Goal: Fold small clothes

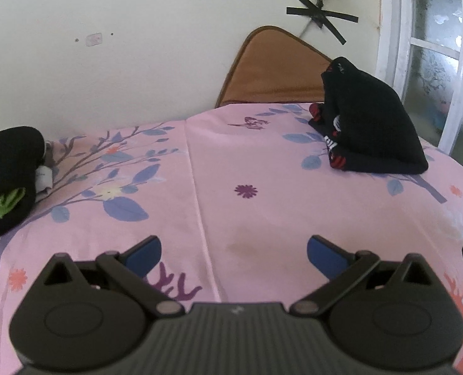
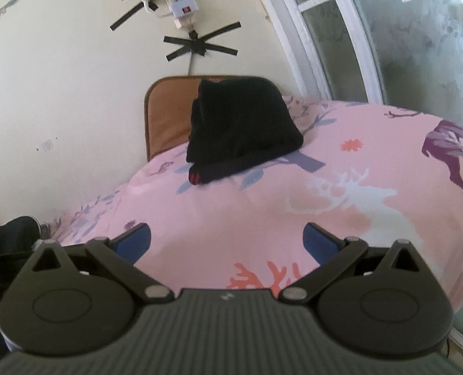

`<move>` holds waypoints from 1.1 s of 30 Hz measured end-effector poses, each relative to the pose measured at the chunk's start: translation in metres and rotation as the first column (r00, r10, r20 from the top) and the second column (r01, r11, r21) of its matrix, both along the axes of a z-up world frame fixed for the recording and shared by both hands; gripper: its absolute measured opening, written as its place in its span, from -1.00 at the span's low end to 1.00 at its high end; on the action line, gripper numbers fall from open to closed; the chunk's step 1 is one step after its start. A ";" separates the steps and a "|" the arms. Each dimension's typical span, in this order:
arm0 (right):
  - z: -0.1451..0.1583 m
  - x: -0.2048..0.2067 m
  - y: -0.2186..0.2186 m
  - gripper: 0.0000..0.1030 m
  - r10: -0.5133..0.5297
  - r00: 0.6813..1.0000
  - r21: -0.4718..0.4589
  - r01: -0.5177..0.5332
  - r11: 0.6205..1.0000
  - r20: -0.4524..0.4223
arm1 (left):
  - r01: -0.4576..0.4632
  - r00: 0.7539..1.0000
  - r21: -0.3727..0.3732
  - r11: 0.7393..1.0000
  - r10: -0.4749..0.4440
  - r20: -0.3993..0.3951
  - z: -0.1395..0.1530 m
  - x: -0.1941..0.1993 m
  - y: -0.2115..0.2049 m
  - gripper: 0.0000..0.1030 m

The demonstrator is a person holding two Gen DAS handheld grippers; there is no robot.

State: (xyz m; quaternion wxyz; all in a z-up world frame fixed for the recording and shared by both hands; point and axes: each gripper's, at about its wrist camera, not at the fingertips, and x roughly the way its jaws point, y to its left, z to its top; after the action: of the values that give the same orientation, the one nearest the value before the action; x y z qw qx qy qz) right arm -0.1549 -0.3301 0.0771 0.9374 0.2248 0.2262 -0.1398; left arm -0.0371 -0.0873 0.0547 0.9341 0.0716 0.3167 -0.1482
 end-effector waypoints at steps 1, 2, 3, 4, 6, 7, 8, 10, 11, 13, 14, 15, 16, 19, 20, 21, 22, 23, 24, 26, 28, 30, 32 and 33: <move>0.001 0.000 0.001 1.00 0.000 1.000 -0.002 0.000 1.000 0.003 | 0.001 1.000 0.002 1.000 -0.001 -0.004 0.000 0.000 0.000 1.00; 0.001 0.000 0.001 1.00 0.001 1.000 -0.002 -0.001 1.000 0.006 | 0.002 1.000 0.004 1.000 -0.002 -0.008 0.000 0.000 0.000 1.00; 0.001 0.000 0.001 1.00 0.003 1.000 -0.001 -0.003 1.000 0.006 | 0.003 1.000 0.006 1.000 -0.003 -0.012 0.000 0.000 0.001 1.00; 0.001 0.000 0.001 1.00 0.005 1.000 0.000 -0.005 1.000 0.005 | 0.002 1.000 0.009 1.000 -0.002 -0.014 0.000 -0.001 0.001 1.00; 0.001 0.000 0.002 1.00 0.007 1.000 0.002 -0.007 1.000 0.003 | 0.004 1.000 0.015 1.000 -0.004 -0.012 -0.001 -0.002 0.000 1.00; 0.001 -0.001 0.002 1.00 0.008 1.000 0.004 -0.008 1.000 0.003 | 0.005 1.000 0.018 1.000 -0.005 -0.010 -0.001 -0.003 0.000 1.00; 0.001 0.000 0.002 1.00 0.009 1.000 0.006 -0.009 1.000 0.002 | 0.008 1.000 0.020 1.000 -0.008 -0.006 0.000 -0.004 -0.001 1.00; 0.000 0.000 0.002 1.00 0.010 1.000 0.009 -0.010 1.000 0.000 | 0.016 1.000 0.024 1.000 -0.016 0.005 0.001 -0.007 -0.002 1.00; 0.000 -0.001 0.002 1.00 0.010 1.000 0.011 -0.010 1.000 0.000 | 0.020 1.000 0.026 0.999 -0.021 0.010 0.002 -0.009 -0.002 1.00; 0.000 -0.001 0.003 1.00 0.010 1.000 0.013 -0.010 1.000 0.000 | 0.024 1.000 0.031 0.999 -0.025 0.018 0.003 -0.011 -0.003 1.00; 0.000 -0.002 0.003 1.00 0.009 1.000 0.014 -0.009 1.000 0.001 | 0.024 0.999 0.034 0.999 -0.025 0.020 0.003 -0.012 -0.004 1.00; 0.001 -0.002 0.003 1.00 0.009 1.000 0.015 -0.009 1.000 0.001 | 0.023 1.000 0.040 0.999 -0.024 0.018 0.003 -0.012 -0.004 1.00; 0.001 -0.002 0.003 1.00 0.008 1.000 0.016 -0.008 1.000 0.002 | 0.019 1.000 0.050 0.999 -0.020 0.015 0.003 -0.012 -0.005 1.00; 0.001 -0.003 0.003 1.00 0.007 1.000 0.018 -0.007 1.000 0.003 | 0.002 1.000 0.086 0.996 -0.004 0.021 0.002 -0.014 -0.007 1.00; 0.001 -0.003 0.003 1.00 0.007 1.000 0.018 -0.007 1.000 0.004 | -0.002 1.000 0.096 0.995 0.001 0.018 0.001 -0.014 -0.008 1.00; 0.001 -0.003 0.003 1.00 0.007 1.000 0.019 -0.007 1.000 0.005 | -0.007 1.000 0.109 0.994 0.006 0.008 0.000 -0.014 -0.008 1.00; 0.001 -0.003 0.003 1.00 0.007 1.000 0.019 -0.007 1.000 0.005 | -0.007 1.000 0.114 0.993 0.008 -0.001 0.000 -0.014 -0.009 1.00; 0.001 -0.003 0.003 1.00 0.008 1.000 0.020 -0.008 1.000 0.005 | -0.001 1.000 0.107 0.994 0.001 -0.006 0.000 -0.014 -0.008 1.00; 0.001 -0.004 0.003 1.00 0.008 1.000 0.021 -0.008 1.000 0.006 | 0.005 1.000 0.102 0.995 -0.004 -0.011 -0.001 -0.014 -0.008 1.00; 0.001 -0.004 0.003 1.00 0.009 1.000 0.022 -0.009 1.000 0.007 | 0.010 1.000 0.102 0.995 -0.008 -0.017 -0.001 -0.015 -0.009 1.00; 0.001 -0.004 0.002 1.00 0.008 1.000 0.022 -0.008 1.000 0.008 | 0.011 1.000 0.106 0.994 -0.009 -0.020 -0.002 -0.016 -0.010 1.00; 0.001 -0.005 0.002 1.00 0.007 1.000 0.025 -0.007 1.000 0.009 | 0.010 1.000 0.107 0.994 -0.007 -0.025 -0.002 -0.017 -0.011 1.00; 0.001 -0.005 0.002 1.00 0.006 1.000 0.025 -0.007 1.000 0.009 | 0.013 0.999 0.106 0.994 -0.009 -0.035 -0.002 -0.016 -0.011 1.00; 0.001 -0.005 0.002 1.00 0.007 1.000 0.026 -0.007 1.000 0.010 | 0.014 0.999 0.104 0.994 -0.010 -0.040 -0.002 -0.016 -0.011 1.00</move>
State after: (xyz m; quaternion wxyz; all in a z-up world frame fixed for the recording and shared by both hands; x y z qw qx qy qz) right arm -0.1602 -0.3276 0.0782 0.9360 0.2369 0.2243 -0.1324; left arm -0.0530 -0.0986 0.0524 0.9217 0.1194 0.3421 -0.1384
